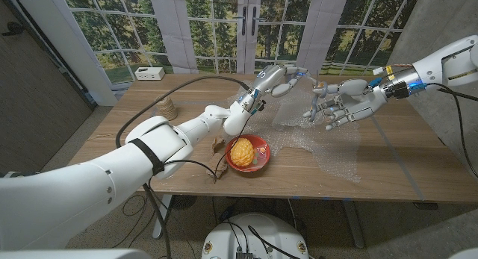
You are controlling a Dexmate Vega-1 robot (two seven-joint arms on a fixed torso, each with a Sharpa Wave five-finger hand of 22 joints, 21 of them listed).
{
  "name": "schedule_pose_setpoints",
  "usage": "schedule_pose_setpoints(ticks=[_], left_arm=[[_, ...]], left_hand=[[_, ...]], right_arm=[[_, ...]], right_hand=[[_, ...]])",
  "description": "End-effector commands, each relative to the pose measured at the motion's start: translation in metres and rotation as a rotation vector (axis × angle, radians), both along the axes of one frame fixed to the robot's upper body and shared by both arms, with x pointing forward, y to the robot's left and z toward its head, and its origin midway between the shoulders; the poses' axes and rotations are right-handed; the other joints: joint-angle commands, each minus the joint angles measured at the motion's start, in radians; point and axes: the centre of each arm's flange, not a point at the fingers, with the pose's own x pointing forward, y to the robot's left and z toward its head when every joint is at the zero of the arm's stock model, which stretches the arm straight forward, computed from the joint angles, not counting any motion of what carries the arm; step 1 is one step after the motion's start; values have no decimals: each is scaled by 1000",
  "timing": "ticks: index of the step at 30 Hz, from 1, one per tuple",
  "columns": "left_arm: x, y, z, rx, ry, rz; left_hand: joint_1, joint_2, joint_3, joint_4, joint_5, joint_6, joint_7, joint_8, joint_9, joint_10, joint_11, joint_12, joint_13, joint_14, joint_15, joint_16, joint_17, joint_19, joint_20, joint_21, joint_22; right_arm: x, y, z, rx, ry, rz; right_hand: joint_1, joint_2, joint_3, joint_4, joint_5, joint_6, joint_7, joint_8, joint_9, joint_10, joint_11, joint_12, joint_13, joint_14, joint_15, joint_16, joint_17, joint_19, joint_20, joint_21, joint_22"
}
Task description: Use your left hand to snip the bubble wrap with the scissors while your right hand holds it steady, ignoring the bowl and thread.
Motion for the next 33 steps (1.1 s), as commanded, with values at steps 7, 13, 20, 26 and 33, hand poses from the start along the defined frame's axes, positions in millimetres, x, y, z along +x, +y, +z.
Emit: schedule_pose_setpoints(ticks=[7, 13, 20, 26, 33], left_arm=[[-6, 16, -4, -32, 8, -53], [-8, 20, -5, -43, 10, -73], [-10, 24, -8, -47, 10, -83], [-10, 25, -9, -48, 12, -88], [-10, 26, -9, -48, 15, -89]], left_hand=[[-13, 2, 10, 9, 5, -3, -1, 0, 6, -5, -15, -3, 14, -8, -24, 3, 0, -11, -101, -3, 3], [-16, 2, 10, 13, 5, -7, -1, 0, 7, -9, -15, -8, 12, -10, -24, 3, -1, -14, -102, -5, 3], [-19, 1, 10, 17, 7, -9, -2, 4, 14, -7, -15, -15, 4, -14, -24, 3, -2, -14, -102, -6, 3], [-20, 1, 10, 18, 7, -10, -2, 4, 16, -7, -18, -17, 5, -15, -24, 3, -3, -14, -103, -6, 4], [-21, 1, 10, 20, 7, -14, -2, 5, 20, -8, -18, -15, 13, -17, -24, 3, -5, -15, -103, -7, 2]], right_arm=[[1, 3, -2, -7, 13, -6], [0, 6, -1, -13, 6, -6], [-1, 7, 1, -18, -5, -10], [-2, 7, 1, -3, -13, -20], [-3, 8, 0, 14, -26, -36]], right_hand=[[0, 13, -7, 0, 4, -16, 22, 4, 3, 8, 0, -1, 7, 14, -92, -2, 3, 13, -1, -5, 3], [-1, 11, -9, 0, 4, -13, 22, 5, 3, 8, -1, -2, 6, 14, -92, 0, 6, 13, 0, -6, 3], [-2, 14, -10, 0, 4, 3, 15, 9, 3, 12, 0, -2, 4, 17, -92, 0, 5, 14, -1, -8, 3], [8, 21, -6, -5, 6, 28, 5, 16, 3, 21, -2, -2, -1, 26, -93, 4, 4, 16, -4, -9, 4], [39, 47, 10, -21, 8, 181, -42, 55, 8, 54, -14, 9, -6, 59, -94, 28, 12, 30, -20, -7, 5]])
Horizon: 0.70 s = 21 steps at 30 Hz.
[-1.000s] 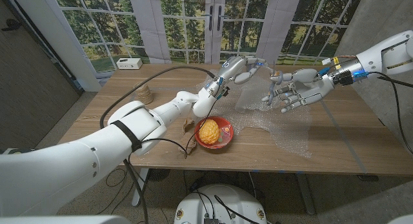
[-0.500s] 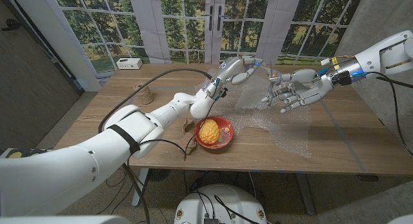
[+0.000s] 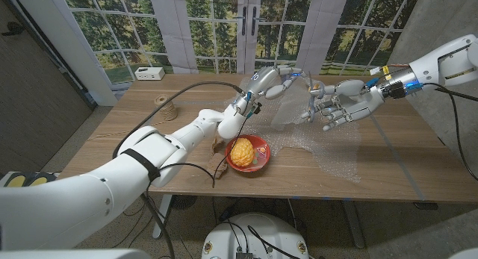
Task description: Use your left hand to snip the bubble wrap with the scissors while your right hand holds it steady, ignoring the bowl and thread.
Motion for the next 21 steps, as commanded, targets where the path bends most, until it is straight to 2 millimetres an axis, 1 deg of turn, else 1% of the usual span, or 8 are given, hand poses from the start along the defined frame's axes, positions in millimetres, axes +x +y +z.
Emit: schedule_pose_setpoints(ticks=[1, 5, 7, 12, 14, 17, 18, 21], left_arm=[[0, 5, -1, -10, 6, -7], [0, 5, -1, -13, 12, -8], [1, 5, -2, -14, 13, -7], [1, 7, -2, -17, 18, -8], [1, 7, -2, -18, 20, -9], [1, 8, -3, -20, 23, -12], [1, 8, -3, -20, 24, -14], [1, 10, -4, -26, 30, -17]], left_hand=[[-7, -3, 3, 4, 4, -6, -3, 4, 3, 2, -3, -1, 6, -4, -31, 4, 0, -3, -103, -2, 0], [-8, -2, 4, 6, 4, -8, -2, 5, 6, 2, -5, -5, 3, -4, -30, 4, -1, -4, -103, -2, 1], [-8, -3, 6, 5, 5, -8, -2, 6, 8, 3, -6, -3, 6, -4, -30, 6, 0, -6, -103, -2, 5], [-10, -3, 6, 8, 5, -11, -1, 6, 12, 0, -5, -5, 9, -4, -30, 7, -1, -6, -103, -4, 3], [-10, -4, 5, 7, 5, -11, -2, 6, 12, 1, -6, -6, 7, -5, -30, 7, -1, -6, -103, -3, 3], [-10, -3, 5, 8, 5, -11, -2, 6, 14, 3, -6, -6, 8, -5, -30, 7, 0, -6, -103, -4, 1], [-10, -3, 5, 8, 5, -11, -2, 6, 14, 3, -6, -6, 9, -6, -30, 6, -1, -7, -103, -4, 2], [-11, -4, 7, 10, 6, -12, -2, 6, 16, 2, -8, -7, 10, -7, -31, 7, -1, -8, -102, -3, 6]], right_arm=[[-2, 1, 1, 28, -30, -25], [-2, 2, 2, 40, -42, -34], [-2, 2, 1, 49, -44, -36], [0, 2, 1, 58, -44, -38], [0, 3, 2, 58, -51, -43], [0, 3, 3, 64, -60, -58], [1, 3, 3, 71, -60, -65], [1, 2, 2, 87, -63, -100]], right_hand=[[21, 22, 13, -13, 8, 83, -21, 19, 6, 27, -6, 8, -8, 22, -81, 13, 7, 10, -8, 0, 3], [44, 39, 26, -25, 7, 148, -41, 31, 9, 48, -16, 17, -9, 46, -81, 26, 11, 13, -18, 2, 5], [52, 43, 29, -30, 5, 199, -54, 45, 14, 61, -22, 25, -5, 65, -78, 37, 9, 14, -23, 4, 6], [70, 50, 37, -40, 3, 235, -66, 53, 22, 69, -25, 34, 3, 77, -80, 48, 13, 12, -28, 6, 8], [85, 66, 48, -46, 3, 270, -77, 64, 29, 71, -32, 37, 5, 80, -83, 53, 14, 8, -35, 7, 9], [127, 96, 75, -62, 1, 320, -92, 78, 43, 75, -40, 45, 15, 93, -85, 67, 21, 3, -46, 14, 13], [148, 112, 92, -67, -1, 337, -102, 84, 51, 80, -49, 49, 19, 97, -84, 72, 22, 0, -52, 18, 16], [190, 134, 132, -72, -8, 383, -110, 100, 71, 107, -59, 58, 18, 123, -87, 90, 30, 7, -68, 37, 22]])
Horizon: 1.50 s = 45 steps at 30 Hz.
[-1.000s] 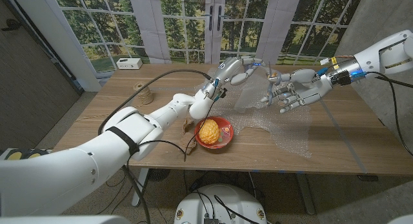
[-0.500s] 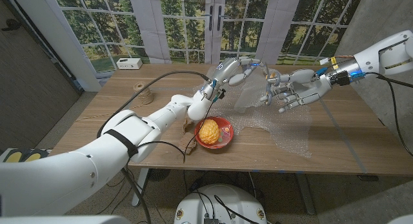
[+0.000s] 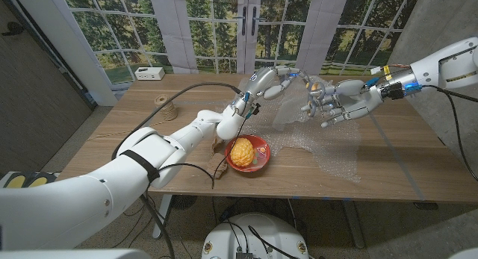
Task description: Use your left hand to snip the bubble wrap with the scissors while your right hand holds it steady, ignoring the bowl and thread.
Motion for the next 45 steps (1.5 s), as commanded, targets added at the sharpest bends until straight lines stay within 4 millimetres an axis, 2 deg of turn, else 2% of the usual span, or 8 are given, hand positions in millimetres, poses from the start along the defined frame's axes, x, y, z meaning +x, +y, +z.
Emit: schedule_pose_setpoints(ticks=[1, 8, 12, 16, 21, 27, 36, 45], left_arm=[[0, 4, -3, -11, 15, -9], [0, 7, -5, -35, 32, -22], [1, 7, -6, -51, 60, -38], [0, 8, -6, -70, 84, -58], [0, 8, -5, -93, 132, -93], [0, 3, -6, -84, 174, -124], [-1, -3, -6, -48, 168, -124], [-5, -5, -9, 20, 124, -118]], left_hand=[[-9, 0, 5, 9, 6, -7, 3, 6, 6, 1, -8, -2, 1, -6, -32, 7, 2, -8, -102, 0, 6], [-10, 0, 5, 10, 6, -8, 2, 6, 9, 1, -9, -5, 0, -6, -32, 8, 3, -8, -104, -2, 2], [-11, 0, 6, 11, 7, -5, 2, 10, 14, -3, -11, -7, 4, -8, -32, 7, 2, -9, -102, -3, 4], [-16, 8, 13, 25, 10, -12, 3, 15, 29, 1, -9, -14, -3, -8, -32, 7, 0, -9, -101, -8, 8], [-37, 22, 60, 93, 27, -88, 16, 38, 106, 9, -24, 4, 46, 2, -31, 10, 0, 8, -101, -34, 27], [-53, 14, 91, 127, 34, -148, 17, 81, 217, 4, -18, 71, 107, 24, -30, 21, 10, 26, -102, -40, 62], [-71, 1, 161, 133, 43, -208, 24, 174, 421, -107, -8, 234, 108, 62, -30, 43, 24, 86, -105, 46, 268], [-82, -8, 167, 133, 37, -208, 19, 197, 459, -122, -12, 285, 107, 64, -29, 66, 50, 71, -106, 44, 301]], right_arm=[[2, -1, 0, 42, -20, -67], [4, -1, 1, 60, -34, -87], [6, -3, 5, 68, -62, -100], [7, -5, 9, 71, -102, -99], [8, -4, 10, 75, -110, -91], [7, -4, 8, 77, -113, -95], [3, -6, 6, 92, -107, -103], [2, -8, 7, 101, -133, -122]], right_hand=[[84, 38, 68, -12, -4, 71, -9, 25, 34, 41, -16, 15, 1, 37, -52, 24, 11, 4, -25, 29, 12], [124, 36, 131, 5, -20, 97, -3, 38, 77, 76, -20, 26, 0, 57, -50, 31, 15, 0, -39, 66, 22], [129, 31, 146, 10, -26, 95, -3, 39, 95, 73, -20, 28, 6, 61, -50, 32, 17, -2, -43, 82, 25], [131, 27, 155, 14, -31, 93, -6, 39, 108, 74, -23, 31, 12, 64, -50, 33, 17, -4, -45, 93, 26], [130, 24, 161, 17, -34, 93, -5, 39, 121, 70, -23, 28, 9, 64, -50, 32, 15, -7, -46, 104, 27], [128, 20, 169, 21, -38, 92, -5, 39, 141, 68, -20, 26, 9, 65, -50, 31, 12, -14, -46, 121, 26], [123, 16, 179, 24, -41, 89, -5, 35, 171, 61, -22, 23, 10, 61, -50, 30, 13, -25, -45, 145, 23], [120, 14, 184, 25, -42, 90, -6, 31, 185, 65, -23, 22, 8, 61, -50, 30, 12, -32, -46, 160, 19]])
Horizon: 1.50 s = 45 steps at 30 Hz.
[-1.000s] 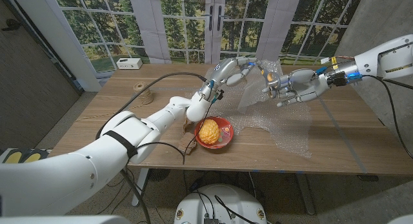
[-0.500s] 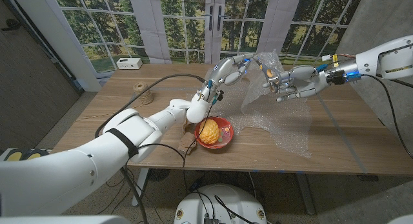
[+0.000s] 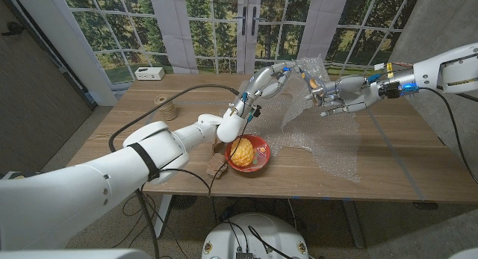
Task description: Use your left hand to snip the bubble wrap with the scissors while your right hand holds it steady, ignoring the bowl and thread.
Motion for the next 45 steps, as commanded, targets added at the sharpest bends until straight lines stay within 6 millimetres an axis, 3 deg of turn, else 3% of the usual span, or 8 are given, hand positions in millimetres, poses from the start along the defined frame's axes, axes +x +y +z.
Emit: schedule_pose_setpoints(ticks=[1, 29, 34, 36, 40, 45], left_arm=[[-3, -3, -2, 61, -35, -2], [-5, 5, -5, 57, -52, -10], [-5, 5, -5, 66, -57, -11], [-5, 5, -5, 66, -58, -12], [-6, 4, -5, 70, -61, -15], [-7, 4, -6, 69, -65, -18]], left_hand=[[-7, -4, 6, -3, -2, 0, -5, 12, 10, -9, -1, 20, 1, 2, -1, 9, 11, -7, -83, 2, 3], [-11, 7, -19, -18, -16, 2, -17, 2, -9, -38, -3, 107, -4, -26, -1, -8, -7, -10, -84, -30, -38], [-11, 7, -20, -21, -17, 8, -19, -1, -19, -43, -3, 118, -4, -26, -2, -9, -9, -9, -84, -30, -38], [-10, 6, -21, -23, -17, 7, -20, 0, -17, -44, -3, 121, -4, -26, -2, -9, -10, -9, -84, -31, -39], [-11, 7, -22, -24, -18, 8, -21, -2, -21, -49, -5, 125, -9, -27, -2, -10, -12, -8, -83, -32, -40], [-11, 6, -24, -25, -19, 11, -22, -3, -26, -48, -4, 135, -6, -27, -2, -10, -13, -8, -84, -36, -45]], right_arm=[[-2, -3, 0, 21, -17, -21], [-4, 6, -2, 70, -17, -6], [-4, 6, -3, 67, -31, -7], [-4, 5, -4, 68, -34, -4], [-3, 6, -5, 57, -32, 10], [-3, 8, -5, 39, -49, 34]], right_hand=[[24, 19, 37, 26, -1, 4, 0, -1, 5, 19, -26, 1, 5, 6, -22, 4, 1, -7, -39, 12, 0], [23, 10, 47, 21, -2, 22, 0, -28, 29, 48, -24, 3, 1, 24, -21, 13, -5, -16, -44, 70, -12], [-1, -48, 3, 11, -2, -47, -4, -93, 11, 59, -32, 34, 47, 34, -17, 44, 2, -8, -45, 98, -16], [-6, -60, -6, 10, -1, -49, -5, -99, 8, 58, -33, 34, 49, 34, -17, 50, 5, -8, -44, 101, -17], [-48, -104, -48, 19, 5, -88, 3, -136, -10, 45, -36, 10, 22, 23, -14, 55, -2, -5, -35, 110, -23], [-62, -118, -66, 22, 12, -129, 0, -158, -28, 43, -31, 8, 19, 16, -17, 57, -10, -7, -28, 111, -27]])
